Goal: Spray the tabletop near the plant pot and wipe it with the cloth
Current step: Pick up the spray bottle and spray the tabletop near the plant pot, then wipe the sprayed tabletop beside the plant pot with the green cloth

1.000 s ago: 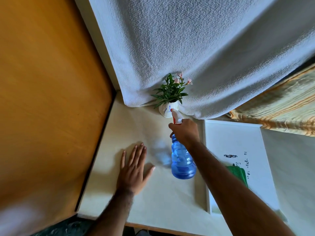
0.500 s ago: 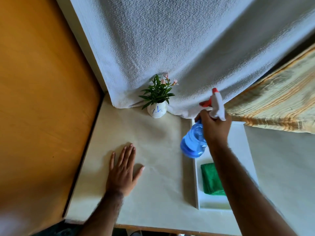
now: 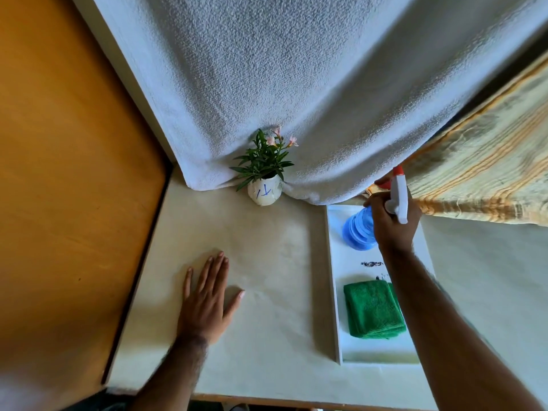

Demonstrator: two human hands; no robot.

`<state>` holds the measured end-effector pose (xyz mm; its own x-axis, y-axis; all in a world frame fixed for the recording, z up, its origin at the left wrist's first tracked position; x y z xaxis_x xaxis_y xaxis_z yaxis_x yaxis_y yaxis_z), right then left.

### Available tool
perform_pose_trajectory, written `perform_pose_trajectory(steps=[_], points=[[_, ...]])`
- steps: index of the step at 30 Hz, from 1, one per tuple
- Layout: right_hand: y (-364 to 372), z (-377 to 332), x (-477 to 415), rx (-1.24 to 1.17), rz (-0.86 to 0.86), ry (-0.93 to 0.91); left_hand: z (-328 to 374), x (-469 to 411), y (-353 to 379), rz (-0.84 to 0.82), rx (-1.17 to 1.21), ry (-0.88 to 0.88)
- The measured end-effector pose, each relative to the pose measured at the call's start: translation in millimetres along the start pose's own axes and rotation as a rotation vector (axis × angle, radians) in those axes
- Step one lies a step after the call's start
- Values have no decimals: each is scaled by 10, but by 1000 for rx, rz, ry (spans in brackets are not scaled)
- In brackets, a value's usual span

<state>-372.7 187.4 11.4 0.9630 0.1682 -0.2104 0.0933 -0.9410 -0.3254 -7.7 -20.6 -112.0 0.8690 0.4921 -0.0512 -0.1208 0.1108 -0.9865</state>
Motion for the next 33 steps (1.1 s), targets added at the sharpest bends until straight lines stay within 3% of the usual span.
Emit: perform_pose_trajectory(steps=[11, 15, 18, 20, 33], points=[[-100, 73, 236, 39, -170, 151, -37, 15, 66, 7, 1, 4], [-546, 199, 814, 267, -180, -67, -32, 25, 48, 40, 3, -8], [-701, 356, 1379, 574, -483, -381, 6, 15, 28, 58, 2, 0], [-739, 528, 1651, 720, -663, -492, 26, 12, 5, 64, 5, 3], [-722, 767, 1661, 789, -908, -484, 15, 35, -11, 46, -3, 5]])
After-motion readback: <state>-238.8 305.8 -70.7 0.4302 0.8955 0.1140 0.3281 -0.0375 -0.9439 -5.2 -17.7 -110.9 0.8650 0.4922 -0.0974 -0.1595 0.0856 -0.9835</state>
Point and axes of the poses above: each hand's wrist, its own x-axis away from the middle knuckle, its own y-axis out of the palm, z = x × y, the point moved 5 cm from there along -x, towards the middle knuckle, and after that the axes turned 4 degrees about y, right-handed, at the moved point
